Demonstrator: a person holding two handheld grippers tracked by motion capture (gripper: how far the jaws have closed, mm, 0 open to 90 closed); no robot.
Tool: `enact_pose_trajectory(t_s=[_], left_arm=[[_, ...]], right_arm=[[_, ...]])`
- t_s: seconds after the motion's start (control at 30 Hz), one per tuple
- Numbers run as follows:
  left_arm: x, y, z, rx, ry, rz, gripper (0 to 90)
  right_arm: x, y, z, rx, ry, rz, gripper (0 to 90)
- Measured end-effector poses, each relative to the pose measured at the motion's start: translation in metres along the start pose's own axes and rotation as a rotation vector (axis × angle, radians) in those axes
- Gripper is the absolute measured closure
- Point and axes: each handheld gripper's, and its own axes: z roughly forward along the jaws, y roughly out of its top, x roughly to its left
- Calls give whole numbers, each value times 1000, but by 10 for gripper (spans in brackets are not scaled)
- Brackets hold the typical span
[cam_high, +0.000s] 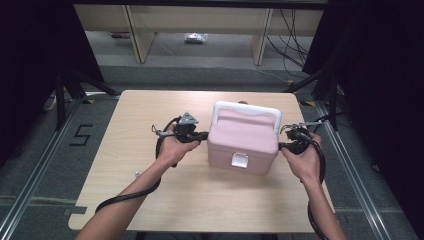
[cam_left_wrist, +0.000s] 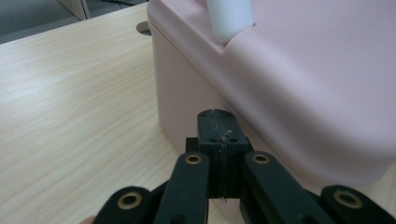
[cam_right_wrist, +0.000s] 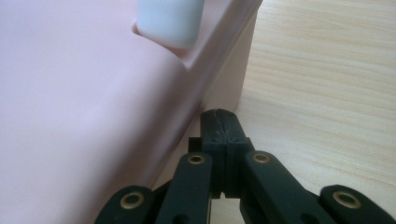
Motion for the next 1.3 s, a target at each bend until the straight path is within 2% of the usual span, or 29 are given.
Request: enact_pose_trajectory(t_s=[0.03, 0.07, 0.13, 0.17, 0.2, 0.23, 0.27, 0.37, 0.4, 0.5, 0.53, 0.57, 0.6, 0.63, 0.67, 0.73, 0.77, 0.8, 0.87, 0.93, 1.0, 1.03, 1.07, 1.1, 1.13, 1.17, 1.2, 1.23, 1.3], left_arm=[[0, 0, 0, 1, -1, 1, 896], [-1, 0, 1, 3, 5, 3, 896], [-1, 0, 1, 4, 5, 7, 896], [0, 0, 1, 6, 6, 8, 896], [0, 0, 0, 8, 7, 7, 896], [2, 0, -2, 29, 8, 26, 896], [3, 0, -2, 24, 13, 24, 896], [5, 0, -4, 28, 20, 26, 896], [6, -1, -6, 33, 23, 23, 896], [11, -2, -11, 44, 24, 23, 896], [11, -3, -12, 38, 39, 18, 896], [13, -3, -15, 45, 38, 19, 896], [17, -5, -18, 45, 43, 13, 896], [17, -5, -18, 45, 43, 13, 897], [19, -6, -20, 49, 39, 8, 897], [23, -8, -25, 50, 50, 4, 896], [25, -9, -27, 50, 52, 1, 897], [27, -10, -29, 51, 54, -2, 897], [31, -12, -34, 49, 58, -9, 897], [39, -15, -42, 58, 69, -19, 897], [41, -16, -45, 59, 74, -20, 897], [44, -17, -48, 60, 77, -26, 896], [47, -19, -52, 62, 80, -34, 897], [50, -20, -55, 62, 83, -38, 897], [53, -22, -59, 64, 84, -43, 897], [56, -23, -62, 66, 86, -50, 897], [60, -25, -66, 75, 91, -46, 897], [63, -26, -69, 75, 98, -51, 896], [69, -29, -75, 83, 114, -54, 897]], right_arm=[[-2, 0, 0, 0, -7, -25, 900], [0, 0, 1, 1, -1, 3, 900], [-4, 1, 2, -9, -4, -51, 900], [-3, 1, 3, -4, -11, -50, 900], [0, 2, 2, 8, -7, -10, 900], [-1, 2, 4, -6, -7, -38, 900], [-1, 3, 4, 2, -11, -57, 900], [2, 5, 6, -4, -11, -63, 900], [5, 7, 7, 4, 3, -68, 900], [8, 10, 11, -2, -5, -67, 900], [15, 11, 13, -6, 13, -44, 900], [15, 11, 13, -6, 13, -44, 900], [16, 14, 16, 4, 2, -78, 900], [22, 15, 16, 19, 10, -35, 900], [22, 15, 16, 19, 10, -35, 900], [27, 19, 21, 5, 19, -84, 900], [27, 19, 21, 5, 19, -84, 900], [31, 22, 24, 4, 31, -104, 900], [40, 25, 26, 6, 47, -69, 900], [44, 28, 29, 9, 49, -99, 900], [52, 31, 32, -8, 48, -104, 900], [58, 32, 33, 0, 51, -84, 900], [60, 34, 36, -11, 52, -119, 900], [60, 34, 36, -11, 52, -119, 900], [70, 37, 38, 7, 85, -88, 900], [72, 40, 40, 2, 93, -121, 900], [72, 40, 40, 2, 93, -121, 900], [81, 44, 44, -2, 91, -136, 900], [85, 47, 46, 3, 93, -139, 900]])
